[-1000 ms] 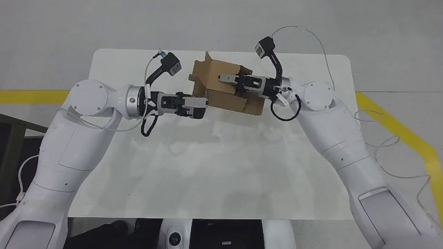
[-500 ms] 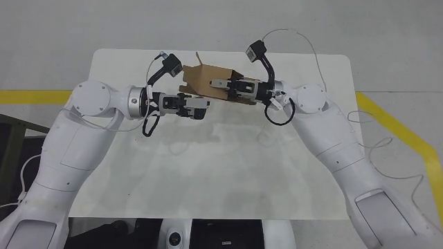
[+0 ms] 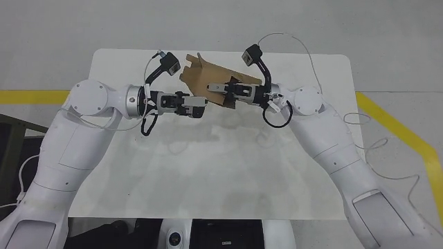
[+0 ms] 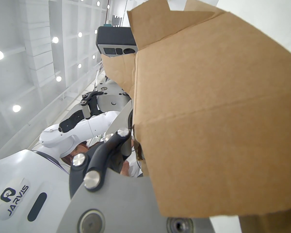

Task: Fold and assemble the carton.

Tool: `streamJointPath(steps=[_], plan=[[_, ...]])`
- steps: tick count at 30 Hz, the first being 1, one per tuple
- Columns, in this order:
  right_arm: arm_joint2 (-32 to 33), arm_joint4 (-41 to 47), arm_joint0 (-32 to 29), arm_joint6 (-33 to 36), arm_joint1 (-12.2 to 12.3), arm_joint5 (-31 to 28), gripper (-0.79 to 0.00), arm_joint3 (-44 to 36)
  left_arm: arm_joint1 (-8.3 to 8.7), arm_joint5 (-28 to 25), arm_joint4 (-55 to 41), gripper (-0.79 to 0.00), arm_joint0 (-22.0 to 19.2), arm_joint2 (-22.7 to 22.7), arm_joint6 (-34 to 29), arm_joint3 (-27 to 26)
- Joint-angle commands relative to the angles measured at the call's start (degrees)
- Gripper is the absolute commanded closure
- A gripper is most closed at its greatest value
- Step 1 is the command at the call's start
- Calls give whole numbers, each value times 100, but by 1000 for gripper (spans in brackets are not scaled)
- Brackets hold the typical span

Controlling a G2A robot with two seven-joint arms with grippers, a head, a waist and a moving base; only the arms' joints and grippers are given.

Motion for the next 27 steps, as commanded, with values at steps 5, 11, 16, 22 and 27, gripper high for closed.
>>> streamJointPath(steps=[5, 11, 16, 22, 27], plan=[[9, 38, -10, 21, -26, -8, 0, 59, 3, -11, 2, -785, 19, -15, -14, 0], [212, 46, 13, 115, 17, -10, 0, 227, 34, -48, -1, -785, 58, -163, -76, 5], [427, 69, 36, 480, 95, 139, 0, 342, 90, -150, 182, -785, 116, -414, -34, 107], [634, -32, 58, 1127, 207, 266, 0, 355, 146, -149, 594, -785, 162, -595, 143, 372], [862, -37, 10, 1502, 309, 279, 0, 272, 152, -168, 878, -785, 165, -521, 237, 423]])
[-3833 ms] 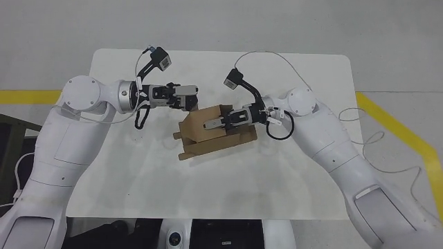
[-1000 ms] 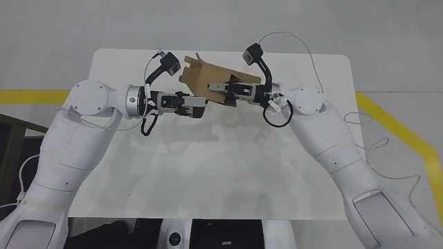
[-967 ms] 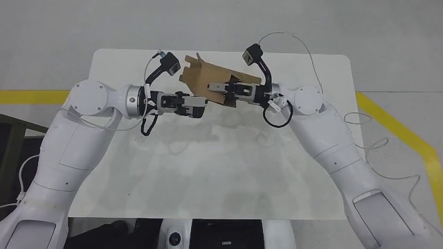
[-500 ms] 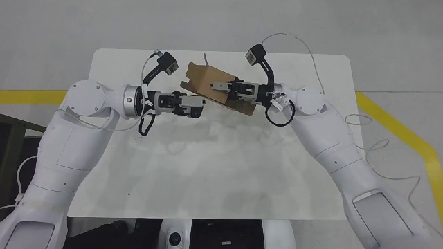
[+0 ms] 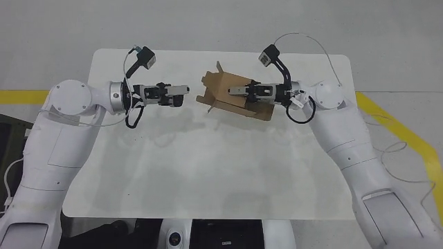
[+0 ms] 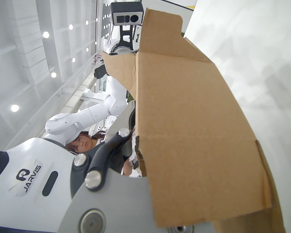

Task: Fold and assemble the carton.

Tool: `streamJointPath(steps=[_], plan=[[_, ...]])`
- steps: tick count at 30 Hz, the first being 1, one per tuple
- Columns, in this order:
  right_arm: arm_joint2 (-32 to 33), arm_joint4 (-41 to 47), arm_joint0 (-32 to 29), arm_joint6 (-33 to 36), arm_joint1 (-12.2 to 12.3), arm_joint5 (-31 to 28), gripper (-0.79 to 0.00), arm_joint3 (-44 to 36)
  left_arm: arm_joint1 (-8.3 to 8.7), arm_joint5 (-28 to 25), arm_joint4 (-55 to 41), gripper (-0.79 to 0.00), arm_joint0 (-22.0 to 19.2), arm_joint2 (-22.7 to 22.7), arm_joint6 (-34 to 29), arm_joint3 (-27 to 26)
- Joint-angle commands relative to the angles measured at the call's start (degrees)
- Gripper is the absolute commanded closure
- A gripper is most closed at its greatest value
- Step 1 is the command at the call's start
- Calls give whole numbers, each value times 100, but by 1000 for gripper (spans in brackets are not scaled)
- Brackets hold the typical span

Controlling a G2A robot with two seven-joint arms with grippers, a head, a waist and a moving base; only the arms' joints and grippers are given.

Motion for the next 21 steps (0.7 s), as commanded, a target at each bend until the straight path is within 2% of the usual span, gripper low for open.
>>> streamJointPath(steps=[1, 11, 21], plan=[[97, 6, -23, 153, 43, 28, 0, -64, -6, -9, 106, -785, 0, 67, 50, 30], [450, 87, -223, 630, 217, 394, 0, -646, -59, 57, 672, -785, -158, 451, 307, 306], [488, 447, -334, 765, 255, 628, 0, -1118, -106, 71, 984, -785, -296, 701, 456, 442]])
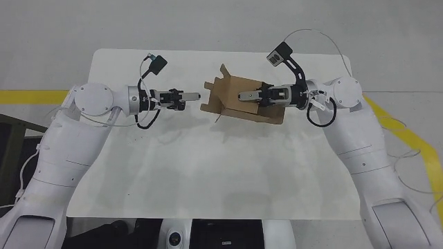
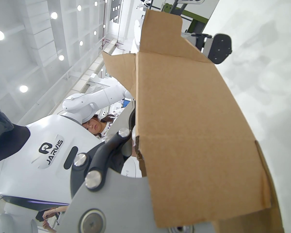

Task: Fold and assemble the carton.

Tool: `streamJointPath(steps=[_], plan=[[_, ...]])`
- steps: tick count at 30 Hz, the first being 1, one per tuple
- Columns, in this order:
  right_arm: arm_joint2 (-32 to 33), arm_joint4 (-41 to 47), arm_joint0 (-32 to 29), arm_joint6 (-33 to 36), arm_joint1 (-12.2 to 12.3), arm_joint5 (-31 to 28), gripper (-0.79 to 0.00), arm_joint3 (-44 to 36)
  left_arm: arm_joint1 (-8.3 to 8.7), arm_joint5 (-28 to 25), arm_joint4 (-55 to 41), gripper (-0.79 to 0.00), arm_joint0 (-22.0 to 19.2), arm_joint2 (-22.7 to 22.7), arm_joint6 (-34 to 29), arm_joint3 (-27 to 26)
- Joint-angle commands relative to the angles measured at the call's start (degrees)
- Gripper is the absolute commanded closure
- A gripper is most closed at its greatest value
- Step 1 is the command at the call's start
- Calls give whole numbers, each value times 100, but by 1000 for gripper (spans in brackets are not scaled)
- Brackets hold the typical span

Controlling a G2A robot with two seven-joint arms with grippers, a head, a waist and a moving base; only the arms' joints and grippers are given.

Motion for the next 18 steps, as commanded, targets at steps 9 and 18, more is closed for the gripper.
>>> streamJointPath(steps=[9, 18], plan=[[-203, 118, 73, -132, -43, -19, 0, -8, -18, -7, -71, -785, 13, 95, -103, -99], [-438, 243, 168, -209, -113, -125, 0, 162, -34, 12, -195, -785, 2, 143, -167, -215]])
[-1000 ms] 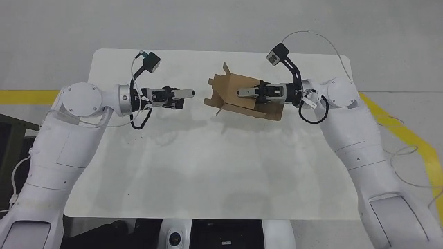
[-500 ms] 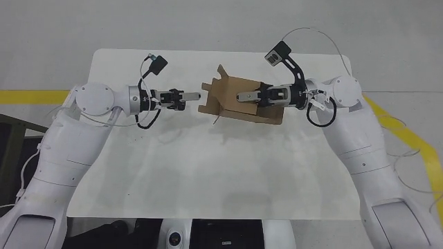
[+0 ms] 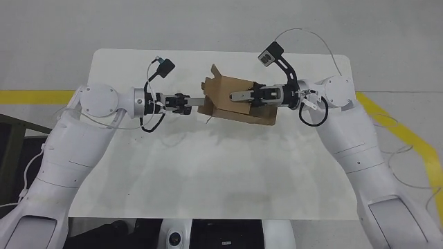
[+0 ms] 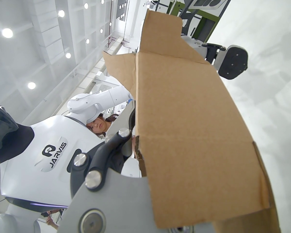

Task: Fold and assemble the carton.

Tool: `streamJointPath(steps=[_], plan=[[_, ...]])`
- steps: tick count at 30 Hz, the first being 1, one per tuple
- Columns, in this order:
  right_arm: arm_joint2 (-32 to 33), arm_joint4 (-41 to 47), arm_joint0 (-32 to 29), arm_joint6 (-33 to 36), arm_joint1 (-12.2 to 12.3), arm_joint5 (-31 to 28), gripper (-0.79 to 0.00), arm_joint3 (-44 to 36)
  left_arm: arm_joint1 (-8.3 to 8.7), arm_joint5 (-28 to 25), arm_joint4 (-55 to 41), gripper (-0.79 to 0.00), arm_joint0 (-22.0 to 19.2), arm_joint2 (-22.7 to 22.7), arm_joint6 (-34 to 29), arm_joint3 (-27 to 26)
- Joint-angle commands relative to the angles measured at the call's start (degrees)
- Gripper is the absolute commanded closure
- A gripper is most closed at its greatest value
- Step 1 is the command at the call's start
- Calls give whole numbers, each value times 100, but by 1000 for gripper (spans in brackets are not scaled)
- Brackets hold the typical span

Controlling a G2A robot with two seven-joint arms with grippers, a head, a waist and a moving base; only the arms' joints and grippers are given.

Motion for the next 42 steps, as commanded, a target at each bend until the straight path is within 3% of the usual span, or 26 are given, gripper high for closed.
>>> streamJointPath(steps=[1, 24, 34, 42], plan=[[-63, 29, 24, -2, -19, -22, 0, 23, -2, 7, -31, -785, -9, -2, -13, -12], [-471, 245, 216, 111, -170, -153, 0, 237, -20, -47, -100, -785, -55, 37, -35, -110], [-363, 212, 225, 57, -153, -209, 0, 356, -7, -10, -94, -785, -50, -37, 14, -58], [-1, 182, 81, -481, -76, -273, 0, 462, 30, -32, 70, -785, 69, -118, 26, -124]])
